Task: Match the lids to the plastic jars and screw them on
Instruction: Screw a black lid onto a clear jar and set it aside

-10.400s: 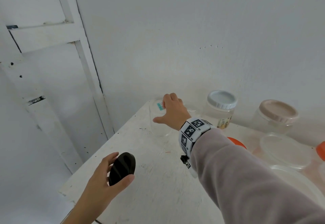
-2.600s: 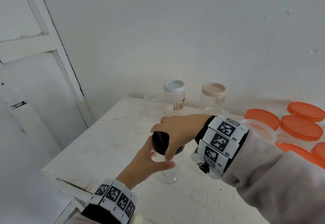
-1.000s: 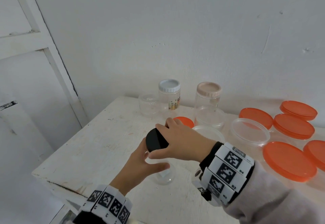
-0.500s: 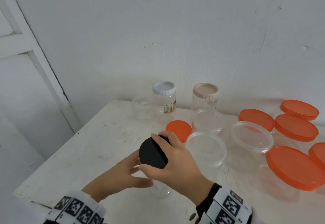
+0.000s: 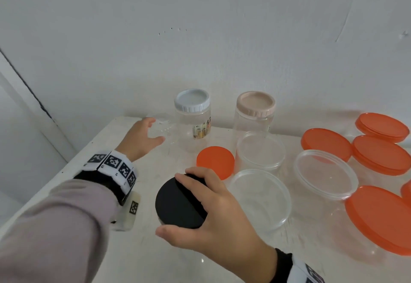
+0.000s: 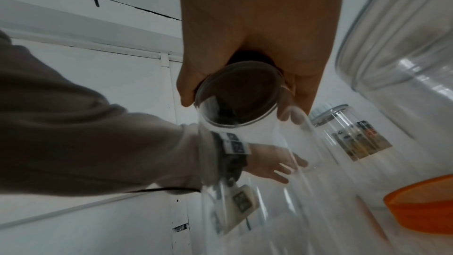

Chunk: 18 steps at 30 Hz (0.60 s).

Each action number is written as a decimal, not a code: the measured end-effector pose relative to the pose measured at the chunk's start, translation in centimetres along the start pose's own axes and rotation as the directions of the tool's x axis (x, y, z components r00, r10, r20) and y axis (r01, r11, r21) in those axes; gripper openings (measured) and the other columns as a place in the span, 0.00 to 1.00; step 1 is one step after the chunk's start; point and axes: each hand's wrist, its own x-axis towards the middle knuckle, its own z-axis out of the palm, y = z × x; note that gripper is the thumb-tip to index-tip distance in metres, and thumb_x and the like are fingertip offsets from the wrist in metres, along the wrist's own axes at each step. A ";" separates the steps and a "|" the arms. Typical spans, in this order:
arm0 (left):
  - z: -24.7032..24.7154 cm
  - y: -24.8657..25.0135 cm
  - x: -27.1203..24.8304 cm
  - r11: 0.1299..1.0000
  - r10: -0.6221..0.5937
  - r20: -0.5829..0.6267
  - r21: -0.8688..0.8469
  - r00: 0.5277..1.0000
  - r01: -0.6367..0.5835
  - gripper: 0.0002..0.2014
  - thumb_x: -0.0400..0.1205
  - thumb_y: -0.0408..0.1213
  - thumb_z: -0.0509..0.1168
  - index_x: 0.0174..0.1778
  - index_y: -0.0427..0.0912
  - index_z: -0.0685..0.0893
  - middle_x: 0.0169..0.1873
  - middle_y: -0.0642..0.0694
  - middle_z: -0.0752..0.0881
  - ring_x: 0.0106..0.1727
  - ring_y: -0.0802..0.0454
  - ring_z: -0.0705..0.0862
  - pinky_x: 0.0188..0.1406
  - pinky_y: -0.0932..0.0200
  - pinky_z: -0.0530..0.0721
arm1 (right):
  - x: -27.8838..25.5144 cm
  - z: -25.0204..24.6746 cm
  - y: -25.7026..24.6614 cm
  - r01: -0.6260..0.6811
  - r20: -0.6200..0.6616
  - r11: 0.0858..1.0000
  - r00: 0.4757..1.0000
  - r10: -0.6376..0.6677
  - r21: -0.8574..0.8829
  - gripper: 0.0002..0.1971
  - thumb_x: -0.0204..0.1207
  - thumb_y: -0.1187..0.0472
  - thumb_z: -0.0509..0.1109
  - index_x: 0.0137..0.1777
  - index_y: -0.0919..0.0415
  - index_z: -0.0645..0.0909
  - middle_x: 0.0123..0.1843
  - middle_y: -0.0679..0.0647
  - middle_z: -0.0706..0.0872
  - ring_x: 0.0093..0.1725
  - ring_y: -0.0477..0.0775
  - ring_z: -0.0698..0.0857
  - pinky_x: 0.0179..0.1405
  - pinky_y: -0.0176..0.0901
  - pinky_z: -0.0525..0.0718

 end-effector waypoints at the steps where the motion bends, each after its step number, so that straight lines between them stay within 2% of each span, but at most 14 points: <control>1: 0.4 0.4 1.3 1.000 -0.007 0.003 0.029 1.000 0.007 0.35 0.79 0.42 0.71 0.79 0.39 0.65 0.75 0.39 0.70 0.76 0.44 0.69 0.70 0.56 0.66 | 0.2 0.0 0.0 -0.005 0.001 1.000 1.000 0.005 0.004 0.43 0.63 0.35 0.78 0.78 0.45 0.69 0.72 0.30 0.62 0.70 0.29 0.64 0.71 0.33 0.70; 4: 1.7 1.2 4.3 0.974 -0.055 0.075 0.224 0.996 0.037 0.39 0.78 0.46 0.71 0.81 0.40 0.60 0.79 0.35 0.61 0.81 0.38 0.58 0.78 0.45 0.61 | 0.3 0.1 0.1 0.001 0.012 1.000 1.000 -0.001 -0.011 0.44 0.62 0.35 0.79 0.78 0.42 0.69 0.71 0.26 0.59 0.70 0.26 0.62 0.70 0.28 0.68; 6: 2.4 1.4 5.4 0.945 -0.126 0.104 0.315 0.987 0.088 0.40 0.77 0.49 0.72 0.81 0.45 0.60 0.81 0.35 0.54 0.83 0.36 0.49 0.79 0.40 0.58 | 0.2 0.1 0.2 0.008 0.025 0.999 1.000 -0.007 -0.033 0.42 0.63 0.36 0.79 0.78 0.38 0.67 0.71 0.25 0.57 0.71 0.25 0.60 0.70 0.25 0.65; 7: 2.6 1.5 5.8 0.941 -0.153 0.093 0.317 0.984 0.116 0.39 0.76 0.49 0.72 0.79 0.47 0.61 0.80 0.35 0.53 0.82 0.35 0.47 0.78 0.39 0.59 | 0.1 0.0 0.3 0.015 0.046 0.999 0.999 -0.013 -0.045 0.41 0.65 0.37 0.78 0.78 0.35 0.66 0.72 0.25 0.55 0.71 0.24 0.57 0.70 0.23 0.63; 8: 2.8 1.4 6.0 0.944 -0.163 0.067 0.300 0.984 0.136 0.38 0.75 0.50 0.73 0.77 0.47 0.63 0.79 0.34 0.55 0.81 0.33 0.50 0.76 0.39 0.61 | 0.0 0.0 0.3 0.020 0.078 0.998 0.997 -0.015 -0.064 0.38 0.69 0.39 0.76 0.78 0.32 0.63 0.72 0.24 0.52 0.71 0.24 0.54 0.70 0.21 0.58; 10: 3.0 1.1 6.2 0.956 -0.161 0.008 0.249 0.987 0.153 0.35 0.73 0.50 0.75 0.73 0.46 0.67 0.74 0.34 0.62 0.76 0.31 0.61 0.71 0.41 0.67 | -0.2 -0.2 0.1 0.012 0.148 0.993 0.989 0.006 -0.117 0.31 0.79 0.42 0.67 0.77 0.25 0.56 0.71 0.22 0.46 0.71 0.22 0.47 0.66 0.13 0.47; 13: 2.9 0.6 5.8 0.966 -0.155 -0.004 0.210 0.988 0.153 0.36 0.71 0.51 0.77 0.70 0.45 0.68 0.70 0.35 0.65 0.70 0.33 0.69 0.67 0.43 0.72 | -0.4 -0.2 -0.3 -0.005 0.195 0.988 0.980 0.035 -0.153 0.25 0.85 0.44 0.54 0.78 0.25 0.50 0.73 0.22 0.42 0.71 0.22 0.41 0.61 0.11 0.39; 15: 2.5 0.4 5.2 0.967 -0.163 -0.008 0.194 0.987 0.162 0.41 0.69 0.51 0.79 0.73 0.46 0.66 0.70 0.35 0.65 0.69 0.34 0.69 0.66 0.43 0.72 | -0.5 -0.2 -0.4 0.001 0.206 0.989 0.978 0.030 -0.148 0.24 0.86 0.46 0.54 0.79 0.27 0.51 0.75 0.24 0.42 0.72 0.25 0.42 0.63 0.13 0.40; 18: 2.0 -0.1 3.7 0.978 -0.159 -0.038 0.130 0.987 0.163 0.47 0.67 0.52 0.80 0.77 0.49 0.61 0.71 0.34 0.64 0.72 0.34 0.67 0.69 0.42 0.69 | -0.7 -0.2 -0.1 0.049 0.182 0.992 0.983 -0.028 -0.114 0.29 0.83 0.48 0.63 0.81 0.32 0.57 0.79 0.32 0.50 0.77 0.32 0.50 0.72 0.25 0.53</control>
